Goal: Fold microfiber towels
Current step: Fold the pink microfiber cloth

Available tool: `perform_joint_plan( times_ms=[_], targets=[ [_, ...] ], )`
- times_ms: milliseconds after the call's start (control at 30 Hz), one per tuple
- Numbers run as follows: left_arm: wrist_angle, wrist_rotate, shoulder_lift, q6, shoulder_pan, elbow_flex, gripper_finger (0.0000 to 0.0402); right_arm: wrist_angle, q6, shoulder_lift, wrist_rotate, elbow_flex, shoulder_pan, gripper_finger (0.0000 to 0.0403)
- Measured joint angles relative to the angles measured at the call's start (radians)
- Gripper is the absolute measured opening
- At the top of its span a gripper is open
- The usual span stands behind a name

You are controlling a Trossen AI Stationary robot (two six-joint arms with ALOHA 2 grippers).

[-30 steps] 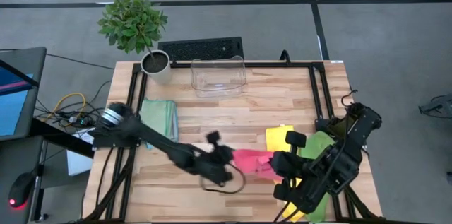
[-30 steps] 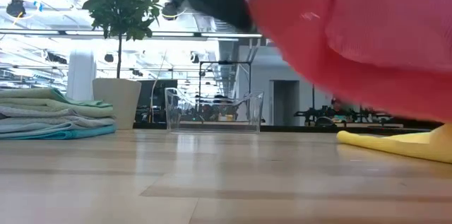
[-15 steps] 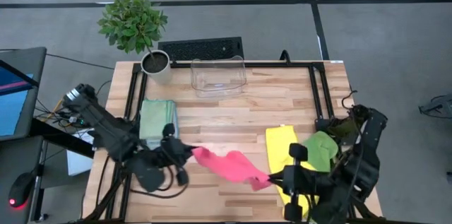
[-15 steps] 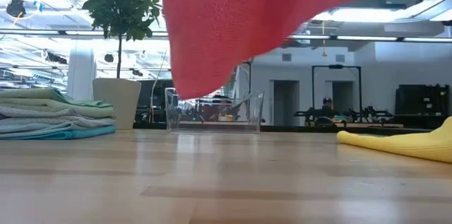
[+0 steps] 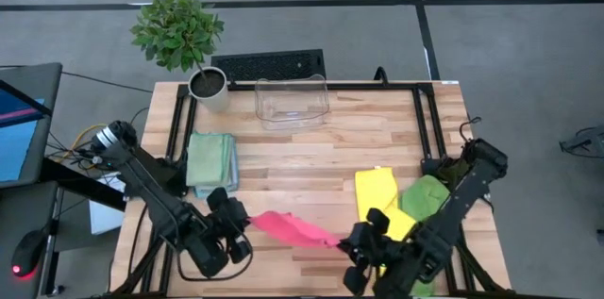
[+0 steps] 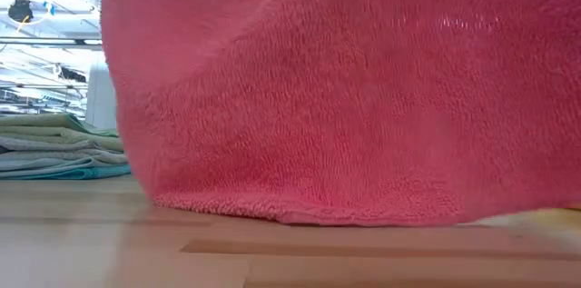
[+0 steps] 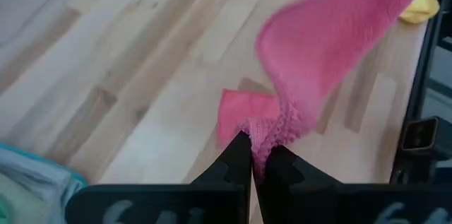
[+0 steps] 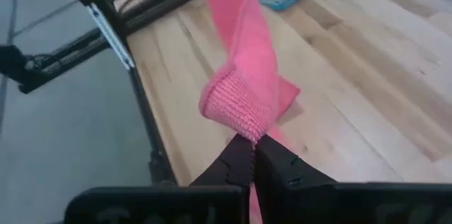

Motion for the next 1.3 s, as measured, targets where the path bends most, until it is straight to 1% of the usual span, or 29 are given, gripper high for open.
perform_joint_plan(
  times_ms=[100, 167, 300, 400, 467, 533, 633, 733, 867, 1000, 1133, 1200, 1300],
  targets=[
    [-0.024, -0.001, 0.001, 0.020, 0.017, 0.044, 0.0000, -0.005, -0.028, 0.000, -0.009, 0.006, -0.029, 0.0029],
    [-0.072, -0.011, 0.001, 0.065, 0.027, 0.090, 0.0000, -0.035, -0.045, 0.000, -0.010, 0.014, -0.045, 0.0027],
    [-0.241, -0.046, 0.001, 0.096, 0.068, 0.182, 0.0000, -0.183, -0.012, -0.002, -0.015, 0.013, -0.080, 0.0030],
    [-0.330, -0.052, -0.002, 0.101, 0.133, 0.188, 0.0000, -0.253, 0.016, -0.003, -0.015, -0.021, -0.123, 0.0033],
    [-0.333, -0.033, -0.002, 0.118, 0.177, 0.155, 0.0000, -0.271, 0.008, -0.002, -0.016, -0.044, -0.149, 0.0035],
    [-0.299, -0.005, -0.001, 0.155, 0.219, 0.102, 0.0000, -0.265, 0.001, -0.003, -0.022, -0.075, -0.171, 0.0037],
    [-0.234, 0.021, 0.000, 0.197, 0.274, 0.012, 0.0000, -0.258, -0.019, -0.003, -0.069, -0.135, -0.211, 0.0039],
    [-0.190, 0.067, 0.000, 0.226, 0.327, -0.082, 0.0000, -0.228, -0.052, -0.002, -0.103, -0.212, -0.263, 0.0040],
    [-0.150, 0.060, 0.000, 0.236, 0.395, -0.191, 0.0000, -0.179, -0.123, -0.002, -0.129, -0.295, -0.341, 0.0043],
    [0.010, 0.055, 0.000, 0.337, 0.463, -0.298, 0.0000, -0.160, -0.199, -0.002, -0.151, -0.349, -0.420, 0.0054],
    [0.157, 0.038, 0.001, 0.478, 0.541, -0.365, 0.0000, -0.167, -0.264, -0.002, -0.148, -0.383, -0.494, 0.0061],
    [0.192, 0.030, 0.001, 0.540, 0.584, -0.381, 0.0000, -0.169, -0.307, -0.002, -0.151, -0.388, -0.529, 0.0063],
    [0.204, 0.021, 0.001, 0.633, 0.643, -0.376, 0.0000, -0.169, -0.362, -0.002, -0.150, -0.388, -0.574, 0.0064]
  ],
)
